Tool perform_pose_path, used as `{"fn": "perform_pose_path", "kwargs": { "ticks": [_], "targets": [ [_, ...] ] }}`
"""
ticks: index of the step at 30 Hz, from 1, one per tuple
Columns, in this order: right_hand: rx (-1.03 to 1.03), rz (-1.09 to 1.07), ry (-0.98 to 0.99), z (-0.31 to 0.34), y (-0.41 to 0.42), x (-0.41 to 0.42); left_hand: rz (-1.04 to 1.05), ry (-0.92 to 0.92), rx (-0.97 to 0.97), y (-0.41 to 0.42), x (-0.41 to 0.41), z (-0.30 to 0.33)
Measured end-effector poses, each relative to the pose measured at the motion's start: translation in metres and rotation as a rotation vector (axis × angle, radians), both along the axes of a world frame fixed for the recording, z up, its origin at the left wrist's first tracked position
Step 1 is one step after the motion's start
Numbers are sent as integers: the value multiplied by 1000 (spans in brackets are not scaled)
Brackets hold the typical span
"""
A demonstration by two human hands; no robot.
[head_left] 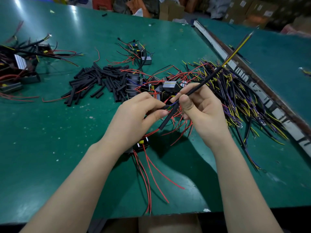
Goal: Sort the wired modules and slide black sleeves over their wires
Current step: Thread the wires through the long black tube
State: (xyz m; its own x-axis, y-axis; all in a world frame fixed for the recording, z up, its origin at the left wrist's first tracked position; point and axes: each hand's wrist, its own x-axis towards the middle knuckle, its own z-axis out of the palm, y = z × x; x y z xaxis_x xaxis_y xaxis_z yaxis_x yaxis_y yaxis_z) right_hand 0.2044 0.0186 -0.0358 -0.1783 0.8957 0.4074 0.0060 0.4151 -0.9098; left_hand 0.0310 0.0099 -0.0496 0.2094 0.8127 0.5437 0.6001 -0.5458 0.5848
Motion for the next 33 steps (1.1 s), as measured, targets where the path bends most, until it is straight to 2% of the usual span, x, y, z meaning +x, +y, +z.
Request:
{"fn": "perform_pose_path", "kwargs": {
  "ticks": [6,12,15,22,29,33],
  "targets": [
    [-50,78,-1,1,0,2,-23,44,24,-2,1,0],
    [10,-49,11,-4,-1,-4,-23,-44,20,-3,4,2],
    [-22,-25,71,-3,-2,-7,-1,-103,9,-4,5,3],
    [-47,2,68,-3,-1,-7,83,-236,-109,-5,5,3],
    [-68,-4,31,-6,-1,-10,135,-261,-100,-6,5,2],
    [-84,-55,72,-5,-1,-10,142,-264,-131,-6,6,2]
  ]
}}
